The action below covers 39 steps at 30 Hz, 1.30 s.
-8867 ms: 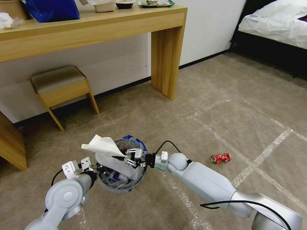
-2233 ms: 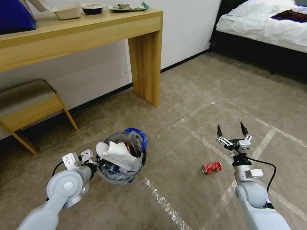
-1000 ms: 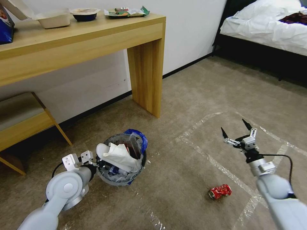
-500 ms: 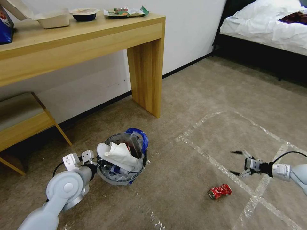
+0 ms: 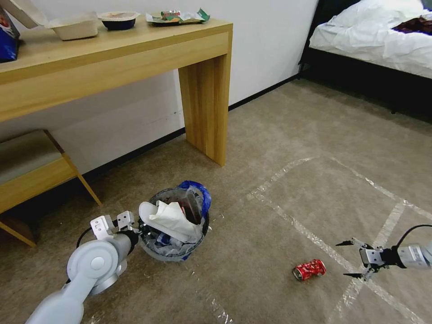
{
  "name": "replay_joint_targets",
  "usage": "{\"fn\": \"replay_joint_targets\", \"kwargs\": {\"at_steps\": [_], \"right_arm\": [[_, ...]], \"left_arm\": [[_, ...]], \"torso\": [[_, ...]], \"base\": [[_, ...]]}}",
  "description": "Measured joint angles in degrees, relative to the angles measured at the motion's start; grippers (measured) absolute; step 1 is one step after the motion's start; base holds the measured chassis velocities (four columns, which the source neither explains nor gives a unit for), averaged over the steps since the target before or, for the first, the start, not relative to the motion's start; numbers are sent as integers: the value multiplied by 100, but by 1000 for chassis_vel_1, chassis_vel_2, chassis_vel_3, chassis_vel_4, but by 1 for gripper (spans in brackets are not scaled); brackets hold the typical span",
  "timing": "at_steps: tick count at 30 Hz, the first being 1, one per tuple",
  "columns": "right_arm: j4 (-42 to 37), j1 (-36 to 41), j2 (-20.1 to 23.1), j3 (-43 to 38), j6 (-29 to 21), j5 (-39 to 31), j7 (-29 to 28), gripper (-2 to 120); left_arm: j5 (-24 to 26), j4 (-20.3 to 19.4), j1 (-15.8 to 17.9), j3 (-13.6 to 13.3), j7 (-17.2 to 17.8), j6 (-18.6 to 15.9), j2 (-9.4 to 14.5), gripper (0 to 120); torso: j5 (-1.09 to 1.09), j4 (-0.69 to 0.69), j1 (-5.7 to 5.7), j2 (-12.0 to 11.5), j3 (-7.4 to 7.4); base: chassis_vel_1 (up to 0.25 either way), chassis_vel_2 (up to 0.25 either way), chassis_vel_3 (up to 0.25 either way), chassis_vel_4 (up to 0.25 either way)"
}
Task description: Pick up the trash bin and place the garbage on the floor into it.
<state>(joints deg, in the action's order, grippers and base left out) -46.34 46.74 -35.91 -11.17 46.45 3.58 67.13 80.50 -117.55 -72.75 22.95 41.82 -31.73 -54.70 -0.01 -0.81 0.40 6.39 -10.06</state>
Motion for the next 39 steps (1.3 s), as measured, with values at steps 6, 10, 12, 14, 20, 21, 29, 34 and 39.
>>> {"fn": "replay_joint_targets", "kwargs": {"at_steps": [6,10,12,14,20,21,29,34,39], "right_arm": [[204,-228,-198,43,2,458,3,100],[426,-563,-467,121,3,905,-66,100],[556,-705,-593,201,3,933,-92,100],[759,-877,-736,285,3,964,-146,100],[1080,-992,-852,251,1,1006,-334,100],[1132,-1010,-878,233,-2,998,-384,100],[1148,-1042,-1043,254,-32,959,-479,100],[1174,-1058,-1286,310,-80,1102,-552,100],[1203,-1085,-1389,379,-99,1121,-564,100]], "left_arm": [[-18,4,-2,-18,2,0,-18,0],[-53,17,-24,-25,-1,0,-46,0],[-66,17,-38,-25,-3,1,-58,0],[-83,18,-61,-22,-6,4,-64,0],[-88,37,-23,-51,-6,5,-54,0],[-87,38,-11,-58,-11,6,-42,0],[-88,45,4,-63,-14,10,-22,0],[-133,43,-31,-88,-20,16,-62,0],[-137,36,-39,-82,-25,19,-54,0]], "torso": [[1,-1,0,0,0],[0,-1,0,0,0],[2,1,0,0,0],[1,1,0,0,0],[1,0,0,0,0],[0,-2,0,0,0],[0,0,0,0,0],[1,0,0,0,0],[0,0,0,0,0]], "base": [[0,0,0,0],[0,0,0,0],[0,0,0,0],[0,0,0,0],[0,0,0,0],[0,0,0,0],[0,0,0,0],[0,0,0,0],[0,0,0,0]]}}
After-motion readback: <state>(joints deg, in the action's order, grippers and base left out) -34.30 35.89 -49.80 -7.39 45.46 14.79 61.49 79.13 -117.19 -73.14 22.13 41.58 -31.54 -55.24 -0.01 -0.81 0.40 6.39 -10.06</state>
